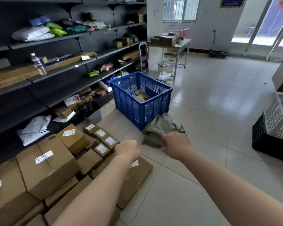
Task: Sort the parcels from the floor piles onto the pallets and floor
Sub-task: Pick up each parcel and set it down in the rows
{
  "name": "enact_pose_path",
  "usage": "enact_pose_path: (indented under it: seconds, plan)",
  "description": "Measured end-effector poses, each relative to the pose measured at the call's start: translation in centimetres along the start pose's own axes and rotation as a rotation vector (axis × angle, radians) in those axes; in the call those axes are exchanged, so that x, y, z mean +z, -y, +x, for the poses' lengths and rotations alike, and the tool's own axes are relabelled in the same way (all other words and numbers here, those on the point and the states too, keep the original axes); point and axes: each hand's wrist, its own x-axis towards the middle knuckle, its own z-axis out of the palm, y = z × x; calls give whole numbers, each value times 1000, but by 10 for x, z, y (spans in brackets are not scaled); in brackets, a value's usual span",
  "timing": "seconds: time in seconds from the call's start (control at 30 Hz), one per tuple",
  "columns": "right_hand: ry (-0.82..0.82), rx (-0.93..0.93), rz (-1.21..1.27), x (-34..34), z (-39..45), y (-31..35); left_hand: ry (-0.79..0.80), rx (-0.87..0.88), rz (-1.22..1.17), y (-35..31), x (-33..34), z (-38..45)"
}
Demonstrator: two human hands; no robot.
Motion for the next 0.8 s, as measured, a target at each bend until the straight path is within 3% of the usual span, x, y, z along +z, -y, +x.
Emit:
enact_pose_path:
  seconds: [0.27, 0.47, 0.8]
  plan:
    - [26, -221, 22, 20, 139, -34, 1, -260, -72, 8, 4, 97]
    - [57, -348, 1, 27, 271, -16, 31, -449, -165, 59, 9, 196]
    - [102, -475, -39, 5, 457, 33, -16, -603, -273, 144, -18, 317]
